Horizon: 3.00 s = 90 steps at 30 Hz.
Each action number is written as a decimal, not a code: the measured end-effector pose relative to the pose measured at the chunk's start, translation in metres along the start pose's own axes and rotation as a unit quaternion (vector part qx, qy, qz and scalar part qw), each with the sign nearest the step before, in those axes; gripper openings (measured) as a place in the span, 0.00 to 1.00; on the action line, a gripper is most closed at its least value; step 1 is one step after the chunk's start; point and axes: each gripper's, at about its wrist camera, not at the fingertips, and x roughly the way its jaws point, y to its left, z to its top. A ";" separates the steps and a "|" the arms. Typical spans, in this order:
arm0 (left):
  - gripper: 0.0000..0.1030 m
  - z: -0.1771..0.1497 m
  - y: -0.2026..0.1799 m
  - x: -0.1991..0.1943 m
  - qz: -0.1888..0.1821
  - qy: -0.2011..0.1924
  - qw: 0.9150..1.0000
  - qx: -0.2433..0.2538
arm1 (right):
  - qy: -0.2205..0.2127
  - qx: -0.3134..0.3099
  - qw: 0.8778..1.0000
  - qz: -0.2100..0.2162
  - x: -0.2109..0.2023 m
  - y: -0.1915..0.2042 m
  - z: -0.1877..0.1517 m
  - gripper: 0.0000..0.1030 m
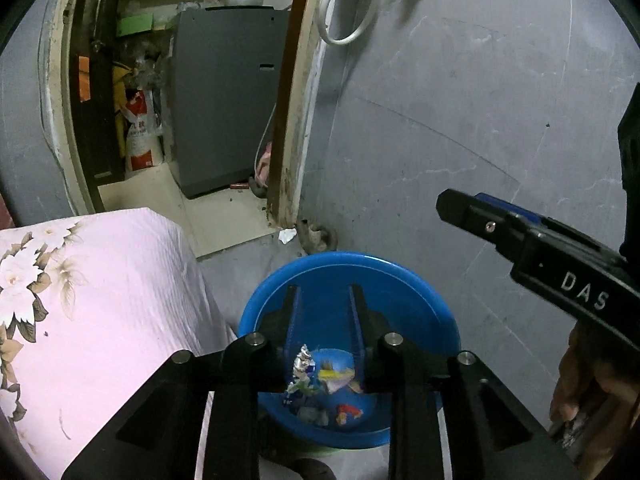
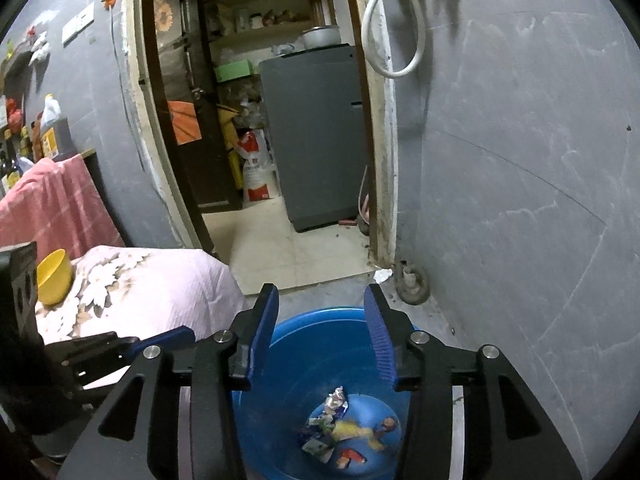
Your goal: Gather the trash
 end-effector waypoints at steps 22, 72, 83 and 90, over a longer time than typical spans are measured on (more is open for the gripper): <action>0.43 0.004 0.037 -0.049 0.039 -0.035 0.998 -0.035 | -0.008 -0.014 1.000 -0.010 -0.005 0.006 0.006 0.67; 0.98 -0.139 0.068 -0.275 0.139 -0.216 0.965 -0.060 | -0.226 0.023 0.973 -0.040 -0.175 0.119 -0.121 1.00; 0.98 -0.184 0.066 -0.299 0.191 -0.240 0.950 -0.057 | -0.239 0.010 0.970 -0.043 -0.196 0.140 -0.159 1.00; 0.98 -0.210 0.073 -0.303 0.203 -0.239 0.948 -0.057 | -0.233 -0.003 0.971 -0.045 -0.198 0.154 -0.180 1.00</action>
